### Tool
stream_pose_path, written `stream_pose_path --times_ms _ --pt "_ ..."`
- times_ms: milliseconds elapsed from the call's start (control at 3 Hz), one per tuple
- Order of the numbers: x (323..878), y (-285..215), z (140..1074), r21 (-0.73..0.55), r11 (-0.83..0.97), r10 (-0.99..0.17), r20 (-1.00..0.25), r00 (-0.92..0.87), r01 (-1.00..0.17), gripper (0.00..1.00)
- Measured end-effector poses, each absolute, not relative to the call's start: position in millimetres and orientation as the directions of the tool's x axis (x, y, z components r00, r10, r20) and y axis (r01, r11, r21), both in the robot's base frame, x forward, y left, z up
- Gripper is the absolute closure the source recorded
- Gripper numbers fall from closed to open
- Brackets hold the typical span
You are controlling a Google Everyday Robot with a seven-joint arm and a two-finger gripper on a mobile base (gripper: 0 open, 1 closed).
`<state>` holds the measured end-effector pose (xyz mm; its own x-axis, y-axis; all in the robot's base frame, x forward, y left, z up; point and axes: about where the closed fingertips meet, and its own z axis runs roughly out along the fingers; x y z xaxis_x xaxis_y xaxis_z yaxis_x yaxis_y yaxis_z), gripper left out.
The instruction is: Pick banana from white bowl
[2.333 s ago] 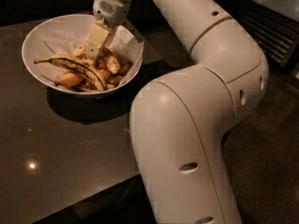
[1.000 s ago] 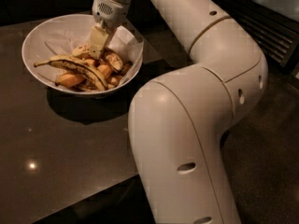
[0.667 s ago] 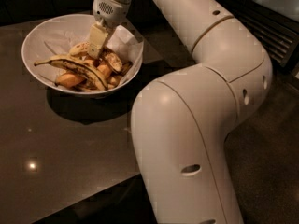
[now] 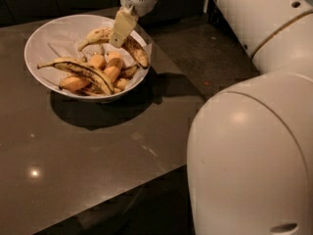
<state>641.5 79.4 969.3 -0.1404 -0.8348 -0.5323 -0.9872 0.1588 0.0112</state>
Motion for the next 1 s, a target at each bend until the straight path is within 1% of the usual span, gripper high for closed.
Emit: stream_pose_path --times_ms 333,667,1000 --pt "641.6 79.5 969.2 0.011 0.159 -0.834 -0.533 -0.140 -0.987 1.00" --pt "626.1 75.4 957.9 0.053 0.159 -0.813 -0.559 -0.162 -0.986 1.00" --pt "591.6 61.8 938.6 0.131 0.177 -0.781 -0.584 -0.220 -0.975 1.00"
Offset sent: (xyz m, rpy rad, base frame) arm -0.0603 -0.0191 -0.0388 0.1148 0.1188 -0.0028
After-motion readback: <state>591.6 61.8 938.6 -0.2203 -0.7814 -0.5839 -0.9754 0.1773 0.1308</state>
